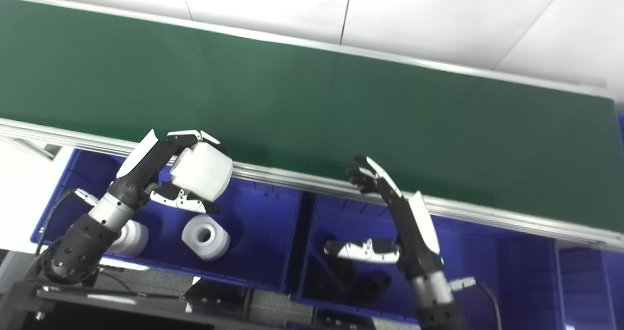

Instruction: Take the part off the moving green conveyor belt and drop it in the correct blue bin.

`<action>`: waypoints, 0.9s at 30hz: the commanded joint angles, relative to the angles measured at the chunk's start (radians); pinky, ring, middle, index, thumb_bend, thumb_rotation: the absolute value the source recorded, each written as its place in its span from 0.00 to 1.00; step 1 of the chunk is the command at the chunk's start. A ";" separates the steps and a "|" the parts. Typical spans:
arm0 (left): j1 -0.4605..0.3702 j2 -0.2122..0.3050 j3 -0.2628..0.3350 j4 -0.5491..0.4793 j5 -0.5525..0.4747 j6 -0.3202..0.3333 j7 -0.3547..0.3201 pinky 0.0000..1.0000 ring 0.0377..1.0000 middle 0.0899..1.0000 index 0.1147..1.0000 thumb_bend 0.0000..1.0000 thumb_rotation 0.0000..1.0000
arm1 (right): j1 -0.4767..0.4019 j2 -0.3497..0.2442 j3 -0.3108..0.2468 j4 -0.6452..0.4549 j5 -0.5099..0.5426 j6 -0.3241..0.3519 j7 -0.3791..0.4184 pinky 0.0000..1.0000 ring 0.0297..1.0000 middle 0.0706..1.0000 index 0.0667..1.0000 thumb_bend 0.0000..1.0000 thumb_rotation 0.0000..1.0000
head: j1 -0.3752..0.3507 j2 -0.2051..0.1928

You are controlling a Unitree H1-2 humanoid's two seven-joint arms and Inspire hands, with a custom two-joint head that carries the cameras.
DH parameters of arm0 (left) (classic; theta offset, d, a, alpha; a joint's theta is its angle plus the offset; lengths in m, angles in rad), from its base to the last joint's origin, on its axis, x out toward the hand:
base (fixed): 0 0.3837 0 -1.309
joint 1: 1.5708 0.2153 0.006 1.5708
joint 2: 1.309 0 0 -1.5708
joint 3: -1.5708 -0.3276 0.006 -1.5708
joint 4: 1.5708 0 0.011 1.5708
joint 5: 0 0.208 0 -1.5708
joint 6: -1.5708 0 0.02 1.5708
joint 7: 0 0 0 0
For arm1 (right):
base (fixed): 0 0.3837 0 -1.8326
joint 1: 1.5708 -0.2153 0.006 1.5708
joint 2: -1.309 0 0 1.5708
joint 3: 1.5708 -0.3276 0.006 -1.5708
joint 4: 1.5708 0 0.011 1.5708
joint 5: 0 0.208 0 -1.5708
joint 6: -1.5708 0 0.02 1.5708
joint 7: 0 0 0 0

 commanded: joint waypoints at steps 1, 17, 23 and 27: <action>0.017 0.033 -0.008 -0.060 0.021 0.001 -0.023 0.38 0.39 0.45 0.44 0.50 0.00 | -0.012 0.011 -0.002 -0.052 0.016 0.023 0.002 0.69 0.73 0.77 0.87 0.86 0.36 | -0.004 0.004; 0.016 0.106 -0.132 -0.091 0.300 0.168 -0.184 0.68 0.73 0.72 0.58 0.55 0.30 | -0.009 0.018 0.014 -0.074 0.023 0.054 0.014 0.71 0.74 0.76 0.87 0.85 0.38 | 0.018 0.014; -0.020 0.099 -0.196 -0.144 0.443 0.289 -0.251 0.92 0.90 0.87 0.85 0.68 0.87 | 0.002 0.014 0.012 -0.089 0.034 0.063 0.017 0.72 0.75 0.77 0.87 0.85 0.38 | 0.023 0.018; -0.027 0.082 -0.217 -0.135 0.498 0.311 -0.229 0.99 0.97 0.96 0.93 0.76 0.95 | 0.004 0.010 0.012 -0.092 0.034 0.061 0.017 0.72 0.75 0.77 0.87 0.84 0.38 | 0.030 0.015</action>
